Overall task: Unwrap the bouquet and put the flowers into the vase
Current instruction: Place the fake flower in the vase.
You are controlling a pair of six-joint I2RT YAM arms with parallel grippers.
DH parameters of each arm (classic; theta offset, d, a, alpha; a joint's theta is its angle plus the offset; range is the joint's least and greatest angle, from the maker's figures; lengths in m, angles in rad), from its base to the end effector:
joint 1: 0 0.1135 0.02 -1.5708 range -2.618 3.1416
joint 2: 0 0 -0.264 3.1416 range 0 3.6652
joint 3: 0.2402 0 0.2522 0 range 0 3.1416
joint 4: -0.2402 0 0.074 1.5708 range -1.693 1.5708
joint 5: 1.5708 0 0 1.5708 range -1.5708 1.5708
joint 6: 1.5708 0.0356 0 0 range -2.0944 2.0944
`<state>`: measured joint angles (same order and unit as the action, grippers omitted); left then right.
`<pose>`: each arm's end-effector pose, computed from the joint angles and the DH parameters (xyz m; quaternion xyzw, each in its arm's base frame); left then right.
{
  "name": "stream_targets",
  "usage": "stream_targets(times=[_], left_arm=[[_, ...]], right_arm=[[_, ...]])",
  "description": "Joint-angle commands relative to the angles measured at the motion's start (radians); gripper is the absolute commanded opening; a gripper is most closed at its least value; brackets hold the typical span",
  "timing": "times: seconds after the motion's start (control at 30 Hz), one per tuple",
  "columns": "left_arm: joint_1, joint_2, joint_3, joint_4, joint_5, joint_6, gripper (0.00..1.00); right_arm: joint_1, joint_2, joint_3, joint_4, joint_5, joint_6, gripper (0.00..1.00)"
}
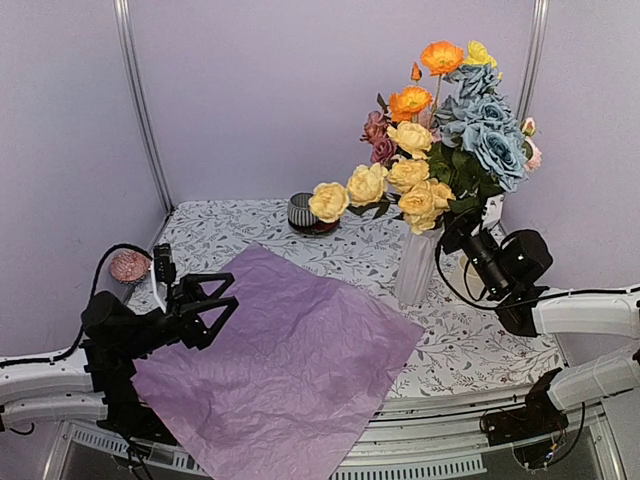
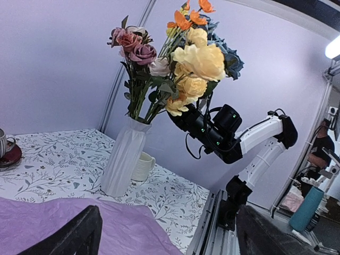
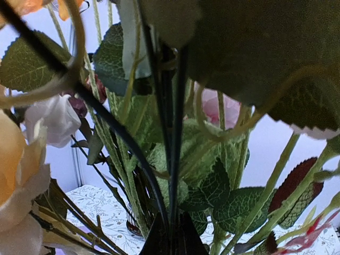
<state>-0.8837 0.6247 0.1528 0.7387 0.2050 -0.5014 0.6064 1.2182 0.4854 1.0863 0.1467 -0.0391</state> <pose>0.0936 -0.1254 0.2387 0.1945 0.5771 -0.5526 0.5689 0.2113 0.1402 0.2798 -0.1238 0.5598 0.1888 0.7972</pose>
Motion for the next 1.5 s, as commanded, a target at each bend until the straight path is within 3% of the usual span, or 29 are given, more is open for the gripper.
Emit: stream_targets(times=[0.0, 0.2, 0.33, 0.8, 1.07, 1.33, 1.47], left_arm=[[-0.014, 0.013, 0.026, 0.009, 0.0, -0.008, 0.89], [-0.013, 0.018, 0.021, 0.009, -0.006, -0.013, 0.89], [-0.012, 0.017, 0.026, -0.003, -0.005, -0.012, 0.89], [-0.013, 0.049, 0.039, -0.029, -0.027, -0.022, 0.89], [-0.011, 0.09, 0.084, -0.148, -0.142, -0.035, 0.9], [0.051, 0.155, 0.131, -0.241, -0.174, -0.094, 0.92], [0.083, 0.158, 0.146, -0.303, -0.2, -0.117, 0.92]], right_arm=[[-0.003, 0.041, -0.015, -0.07, 0.003, 0.074, 0.04], [-0.003, 0.055, -0.019, -0.109, -0.017, 0.099, 0.08], [-0.003, 0.016, -0.021, -0.147, -0.017, 0.103, 0.26], [-0.003, -0.119, 0.0, -0.325, -0.002, 0.099, 0.27], [-0.003, -0.199, -0.052, -0.445, 0.015, 0.151, 0.29], [-0.004, -0.228, -0.199, -0.389, 0.011, 0.226, 0.37], [-0.004, -0.218, -0.224, -0.382, 0.045, 0.221, 0.49]])
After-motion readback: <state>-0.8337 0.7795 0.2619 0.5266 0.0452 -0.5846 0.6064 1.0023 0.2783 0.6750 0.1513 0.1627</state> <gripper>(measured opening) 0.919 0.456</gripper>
